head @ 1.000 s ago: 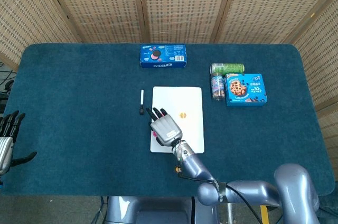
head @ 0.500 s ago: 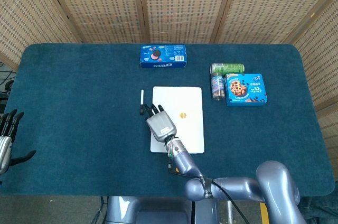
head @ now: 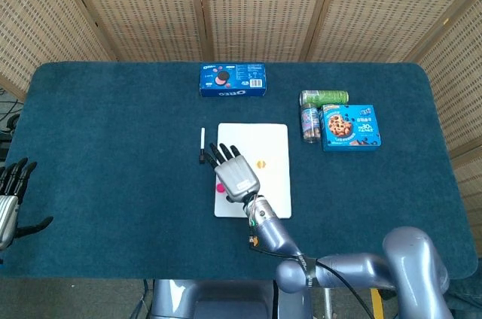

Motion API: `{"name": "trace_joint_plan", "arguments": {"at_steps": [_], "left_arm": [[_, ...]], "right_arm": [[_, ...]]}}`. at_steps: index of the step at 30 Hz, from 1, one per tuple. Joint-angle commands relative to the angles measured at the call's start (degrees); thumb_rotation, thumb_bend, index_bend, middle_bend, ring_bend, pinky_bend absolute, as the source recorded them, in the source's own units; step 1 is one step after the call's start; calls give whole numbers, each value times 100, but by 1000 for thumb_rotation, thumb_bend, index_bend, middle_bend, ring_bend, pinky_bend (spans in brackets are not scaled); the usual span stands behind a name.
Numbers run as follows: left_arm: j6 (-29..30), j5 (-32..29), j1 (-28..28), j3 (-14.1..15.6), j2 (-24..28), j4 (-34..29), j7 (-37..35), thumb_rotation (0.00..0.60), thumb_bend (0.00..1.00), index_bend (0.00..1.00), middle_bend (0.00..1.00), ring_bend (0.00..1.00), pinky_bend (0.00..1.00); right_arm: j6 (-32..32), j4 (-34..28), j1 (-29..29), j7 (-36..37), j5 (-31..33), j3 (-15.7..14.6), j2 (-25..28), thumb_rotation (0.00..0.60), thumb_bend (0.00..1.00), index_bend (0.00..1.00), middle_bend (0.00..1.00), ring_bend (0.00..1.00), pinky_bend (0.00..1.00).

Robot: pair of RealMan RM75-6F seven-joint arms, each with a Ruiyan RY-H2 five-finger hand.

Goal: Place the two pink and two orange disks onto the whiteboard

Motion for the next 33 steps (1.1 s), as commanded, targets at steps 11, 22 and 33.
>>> {"name": "trace_joint_plan", "arguments": {"at_steps": [11, 22, 33], "left_arm": [[-50, 448, -26, 240, 74, -26, -143, 600, 0, 0, 0, 0, 0], [-277, 2068, -680, 606, 197, -94, -426, 600, 0, 0, 0, 0, 0], [-1821, 2920, -1929, 583, 105, -1067, 348, 600, 0, 0, 0, 0, 0]], "right_arm": [[2034, 65, -3181, 4795, -3259, -1509, 3458, 600, 129, 0, 0, 0, 108], [3252, 2112, -4853, 7387, -3561, -1594, 2937, 600, 0, 0, 0, 0, 20], [3524, 1847, -5253, 7142, -4140, -1637, 3226, 600, 0, 0, 0, 0, 0]]}}
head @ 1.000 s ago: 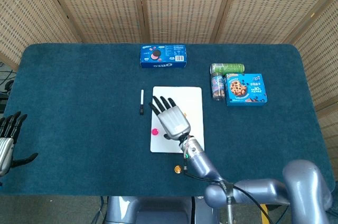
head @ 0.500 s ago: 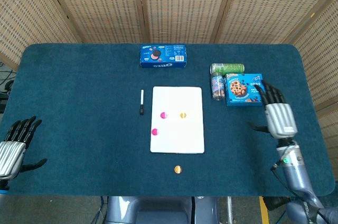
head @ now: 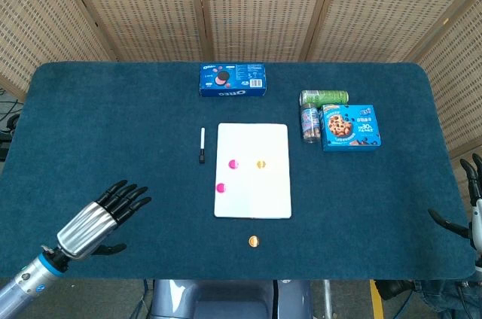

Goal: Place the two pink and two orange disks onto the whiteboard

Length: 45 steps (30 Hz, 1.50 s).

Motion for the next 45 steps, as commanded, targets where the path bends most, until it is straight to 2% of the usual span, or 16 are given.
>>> {"name": "trace_joint_plan", "arguments": {"at_steps": [1, 8, 14, 19, 23, 27, 34, 45], "left_arm": [[-960, -46, -595, -121, -230, -515, 610, 600, 0, 0, 0, 0, 0], [-2051, -741, -1067, -407, -906, -728, 1499, 600, 57, 23, 0, 0, 0], [-2520, -1333, -1269, -522, -1481, -644, 1997, 600, 116, 72, 0, 0, 0], [-2872, -1977, -1496, -716, -1949, -585, 2320, 600, 214, 157, 0, 0, 0], [-3035, -2456, -1673, -866, -2301, -567, 2749, 600, 261, 253, 0, 0, 0], [-3148, -2898, -1848, -931, -2583, -515, 3144, 600, 303, 260, 0, 0, 0], [-3270, -3624, -2209, -958, -3066, -190, 3730, 600, 311, 271, 0, 0, 0], [-3303, -4097, -2714, -966, -3669, 313, 4050, 600, 353, 292, 0, 0, 0]], "right_arm": [[25, -135, -97, -65, -369, -127, 155, 600, 0, 0, 0, 0, 0], [-132, -209, -83, -128, -1043, -380, 363, 600, 0, 0, 0, 0, 0], [-218, -448, -113, -369, -1303, -441, 460, 600, 0, 0, 0, 0, 0], [-206, -589, -173, -421, -1393, -414, 525, 600, 0, 0, 0, 0, 0], [-225, -614, -199, -405, -1436, -381, 531, 600, 0, 0, 0, 0, 0], [-274, -610, -210, -409, -1458, -347, 523, 600, 0, 0, 0, 0, 0], [-363, -593, -230, -363, -1428, -265, 518, 600, 0, 0, 0, 0, 0], [-505, -541, -239, -326, -1371, -174, 489, 600, 0, 0, 0, 0, 0]]}}
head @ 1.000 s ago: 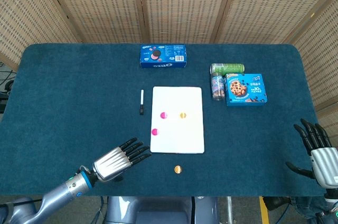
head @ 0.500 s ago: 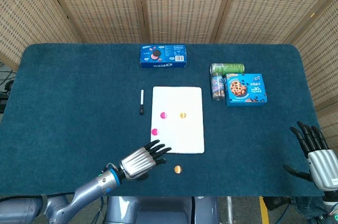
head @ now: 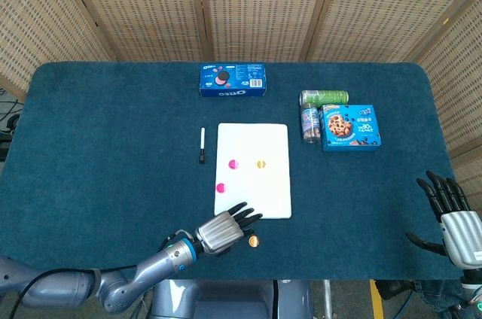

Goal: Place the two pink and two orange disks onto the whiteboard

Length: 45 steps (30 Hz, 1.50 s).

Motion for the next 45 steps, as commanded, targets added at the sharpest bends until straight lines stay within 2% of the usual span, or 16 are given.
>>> {"name": "trace_joint_plan", "arguments": {"at_steps": [1, 19, 35, 45], "left_arm": [[-24, -140, -177, -11, -171, 201, 59, 600, 353, 292, 0, 0, 0], [132, -926, -875, 73, -827, 714, 465, 600, 359, 295, 0, 0, 0], [325, -1242, -1134, 272, -934, 803, 457, 600, 369, 297, 0, 0, 0], [438, -1266, -1199, 353, -1050, 915, 336, 600, 394, 397, 0, 0, 0]], "right_arm": [[-45, 13, 5, -2, 12, 22, -11, 600, 0, 0, 0, 0, 0], [-175, 76, -20, 127, 86, 143, -12, 600, 0, 0, 0, 0, 0], [-220, 109, -48, 219, 102, 202, 0, 600, 0, 0, 0, 0, 0], [-246, 129, -62, 290, 129, 236, 11, 600, 0, 0, 0, 0, 0]]}}
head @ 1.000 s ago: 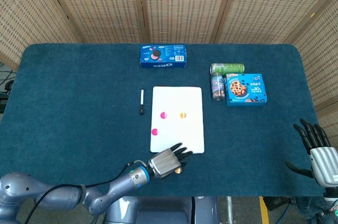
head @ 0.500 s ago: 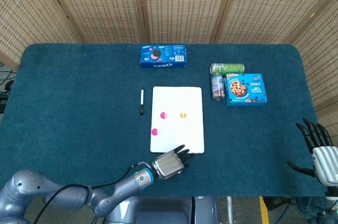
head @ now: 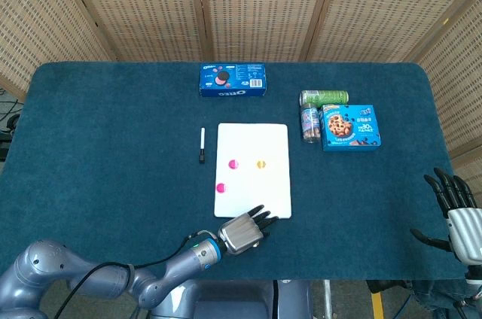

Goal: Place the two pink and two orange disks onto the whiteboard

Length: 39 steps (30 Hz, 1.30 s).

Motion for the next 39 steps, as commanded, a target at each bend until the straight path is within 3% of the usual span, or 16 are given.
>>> {"name": "trace_joint_plan", "arguments": {"at_steps": [1, 14, 28, 39], "left_arm": [[33, 51, -2, 28, -28, 29, -66, 600, 394, 411, 0, 0, 0], [285, 324, 86, 130, -43, 87, -245, 600, 403, 603, 0, 0, 0], [342, 655, 198, 198, -70, 298, -594, 600, 407, 612, 0, 0, 0], [515, 909, 256, -7, 94, 207, -839, 600, 416, 621, 0, 0, 0]], "right_arm": [[-8, 6, -3, 27, 7, 7, 8, 600, 0, 0, 0, 0, 0], [-19, 22, -9, 74, -26, 15, 10, 600, 0, 0, 0, 0, 0], [-26, 13, -18, 75, -43, 21, 13, 600, 0, 0, 0, 0, 0], [-62, 36, -7, 118, -53, 18, 13, 600, 0, 0, 0, 0, 0]]}}
